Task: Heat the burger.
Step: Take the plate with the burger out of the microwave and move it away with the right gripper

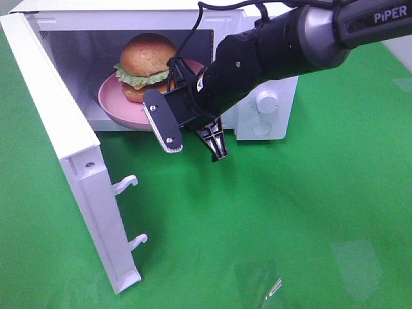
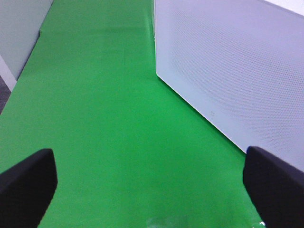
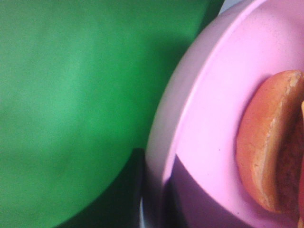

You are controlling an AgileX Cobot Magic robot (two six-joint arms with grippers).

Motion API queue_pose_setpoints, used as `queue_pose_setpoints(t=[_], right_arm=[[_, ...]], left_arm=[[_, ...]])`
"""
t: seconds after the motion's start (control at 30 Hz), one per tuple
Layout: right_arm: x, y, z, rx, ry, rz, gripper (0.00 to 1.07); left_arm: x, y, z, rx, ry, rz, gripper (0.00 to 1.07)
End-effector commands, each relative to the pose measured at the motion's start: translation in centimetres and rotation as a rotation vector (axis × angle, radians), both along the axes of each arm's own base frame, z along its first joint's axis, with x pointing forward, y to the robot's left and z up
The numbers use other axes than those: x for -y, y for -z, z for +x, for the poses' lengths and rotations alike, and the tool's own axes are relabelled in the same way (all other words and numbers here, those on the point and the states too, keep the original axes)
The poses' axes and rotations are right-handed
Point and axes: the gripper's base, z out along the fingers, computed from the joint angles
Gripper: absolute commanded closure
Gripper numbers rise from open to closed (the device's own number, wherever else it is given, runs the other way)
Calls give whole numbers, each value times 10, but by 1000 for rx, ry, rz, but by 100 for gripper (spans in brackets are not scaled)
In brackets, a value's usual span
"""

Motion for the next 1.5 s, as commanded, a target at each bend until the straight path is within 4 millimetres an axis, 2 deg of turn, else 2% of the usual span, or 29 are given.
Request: queue_pose_setpoints(t=[0.03,0.37,1.03,1.47,1.5], right_arm=[[7,-19,4,61,20,56,107],[17,-29,-10,90,24,92,107],[39,-30,-44,72,33,90,107],[60,-37,-71,78,62,125,107],[60,-39,-78,78,59,138,107]], left_arm=[[0,1,-3,18,-2,-6,7],[0,1,-3,18,-2,-6,7],[0,1,-3,18,-2,-6,7],[0,1,-3,18,-2,-6,7],[0,1,-3,18,-2,-6,7]])
